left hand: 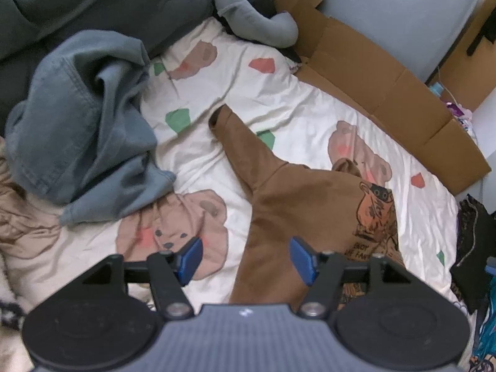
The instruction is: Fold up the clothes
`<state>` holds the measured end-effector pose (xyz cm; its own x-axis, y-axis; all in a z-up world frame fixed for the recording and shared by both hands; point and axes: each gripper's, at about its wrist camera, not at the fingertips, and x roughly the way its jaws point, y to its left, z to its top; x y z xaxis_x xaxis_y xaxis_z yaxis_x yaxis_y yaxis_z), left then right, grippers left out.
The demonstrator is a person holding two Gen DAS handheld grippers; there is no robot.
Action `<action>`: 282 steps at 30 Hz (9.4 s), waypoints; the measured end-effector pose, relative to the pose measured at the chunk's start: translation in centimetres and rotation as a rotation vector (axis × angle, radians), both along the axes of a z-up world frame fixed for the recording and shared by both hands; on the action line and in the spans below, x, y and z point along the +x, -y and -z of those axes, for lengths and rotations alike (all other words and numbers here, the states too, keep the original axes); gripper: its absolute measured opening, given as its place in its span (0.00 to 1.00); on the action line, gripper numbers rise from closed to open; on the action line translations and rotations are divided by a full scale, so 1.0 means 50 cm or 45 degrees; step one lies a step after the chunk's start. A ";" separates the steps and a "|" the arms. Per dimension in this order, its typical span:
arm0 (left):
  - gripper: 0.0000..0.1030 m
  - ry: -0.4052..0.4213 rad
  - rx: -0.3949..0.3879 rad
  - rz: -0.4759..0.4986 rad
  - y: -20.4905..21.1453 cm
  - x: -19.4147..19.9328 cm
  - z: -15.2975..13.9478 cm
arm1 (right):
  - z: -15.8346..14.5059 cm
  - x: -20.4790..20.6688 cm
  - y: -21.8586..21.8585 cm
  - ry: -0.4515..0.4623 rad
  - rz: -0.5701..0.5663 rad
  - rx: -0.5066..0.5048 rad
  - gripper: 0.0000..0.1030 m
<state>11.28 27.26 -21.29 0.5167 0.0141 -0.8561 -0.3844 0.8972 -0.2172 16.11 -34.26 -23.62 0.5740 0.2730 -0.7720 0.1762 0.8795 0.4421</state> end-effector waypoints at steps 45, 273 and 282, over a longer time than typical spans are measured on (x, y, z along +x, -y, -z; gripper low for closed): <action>0.09 0.194 -0.140 0.003 -0.053 0.311 0.312 | 0.286 0.240 -0.280 0.005 -0.579 0.115 0.61; 0.04 0.171 0.522 0.332 -0.007 0.118 0.221 | 0.160 0.418 -0.352 0.215 -0.911 -0.760 0.03; 0.04 0.178 0.583 0.208 -0.049 0.077 0.169 | 0.096 0.379 -0.240 0.164 -0.778 -0.895 0.03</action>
<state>15.15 29.72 -29.74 0.6526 0.2816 -0.7035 -0.2264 0.9584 0.1736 35.04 -22.25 -28.43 0.5777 0.0506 -0.8147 -0.4174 0.8760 -0.2416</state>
